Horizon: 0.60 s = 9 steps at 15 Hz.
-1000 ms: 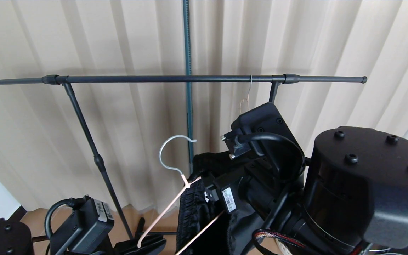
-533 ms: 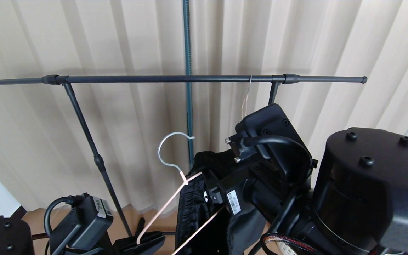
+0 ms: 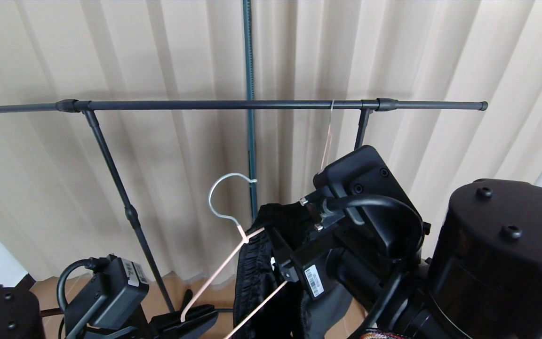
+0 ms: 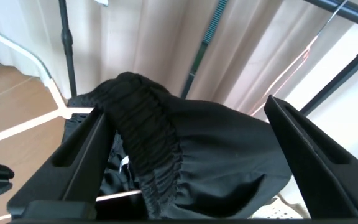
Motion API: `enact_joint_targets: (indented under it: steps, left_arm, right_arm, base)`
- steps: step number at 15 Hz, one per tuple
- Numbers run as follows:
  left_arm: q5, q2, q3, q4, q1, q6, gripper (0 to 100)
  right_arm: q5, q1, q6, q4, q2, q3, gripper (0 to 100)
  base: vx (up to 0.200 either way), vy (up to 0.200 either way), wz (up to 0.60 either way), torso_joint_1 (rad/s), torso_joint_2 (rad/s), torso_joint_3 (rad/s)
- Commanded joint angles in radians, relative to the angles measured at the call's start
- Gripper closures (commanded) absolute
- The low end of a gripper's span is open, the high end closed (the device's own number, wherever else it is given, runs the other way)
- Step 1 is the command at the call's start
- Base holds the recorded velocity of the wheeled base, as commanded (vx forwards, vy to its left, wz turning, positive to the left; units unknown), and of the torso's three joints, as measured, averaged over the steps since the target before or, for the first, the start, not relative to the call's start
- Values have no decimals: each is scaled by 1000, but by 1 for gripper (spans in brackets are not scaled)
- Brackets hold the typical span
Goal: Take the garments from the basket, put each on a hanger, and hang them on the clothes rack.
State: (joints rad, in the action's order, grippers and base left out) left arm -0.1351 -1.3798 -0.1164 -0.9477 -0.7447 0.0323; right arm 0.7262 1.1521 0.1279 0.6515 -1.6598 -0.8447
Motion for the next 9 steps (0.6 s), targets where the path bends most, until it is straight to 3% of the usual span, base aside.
enact_joint_targets:
  steps: [1, 9]
  left_arm:
    - [0, 1, 1, 0, -1, 0, 100]
    - [0, 2, 11, -23, -1, -2, 100]
  right_arm:
    - [-4, 3, 1, 0, 0, 4, 0]
    - [-51, 3, 30, 2, 21, 39, 0]
  base:
    - [0, 0, 0, 0, 0, 0]
    - [0, 0, 0, 0, 0, 0]
